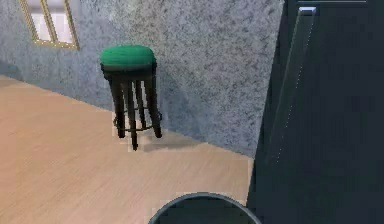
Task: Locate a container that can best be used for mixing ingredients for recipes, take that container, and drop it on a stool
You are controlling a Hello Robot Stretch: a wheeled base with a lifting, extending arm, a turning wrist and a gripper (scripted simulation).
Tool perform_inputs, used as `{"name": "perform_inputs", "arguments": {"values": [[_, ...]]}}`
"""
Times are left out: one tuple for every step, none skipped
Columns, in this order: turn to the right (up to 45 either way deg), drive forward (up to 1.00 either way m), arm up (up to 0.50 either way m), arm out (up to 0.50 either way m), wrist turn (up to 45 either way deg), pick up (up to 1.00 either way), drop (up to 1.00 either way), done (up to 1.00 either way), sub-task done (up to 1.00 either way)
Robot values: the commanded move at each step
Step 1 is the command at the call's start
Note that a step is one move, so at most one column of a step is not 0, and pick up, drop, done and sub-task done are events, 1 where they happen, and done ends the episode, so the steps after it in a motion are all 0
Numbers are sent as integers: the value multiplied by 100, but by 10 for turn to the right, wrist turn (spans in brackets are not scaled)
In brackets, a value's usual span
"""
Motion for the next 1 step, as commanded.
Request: {"name": "perform_inputs", "arguments": {"values": [[450, 0, 0, 0, 0, 0, 0, 0, 0]]}}
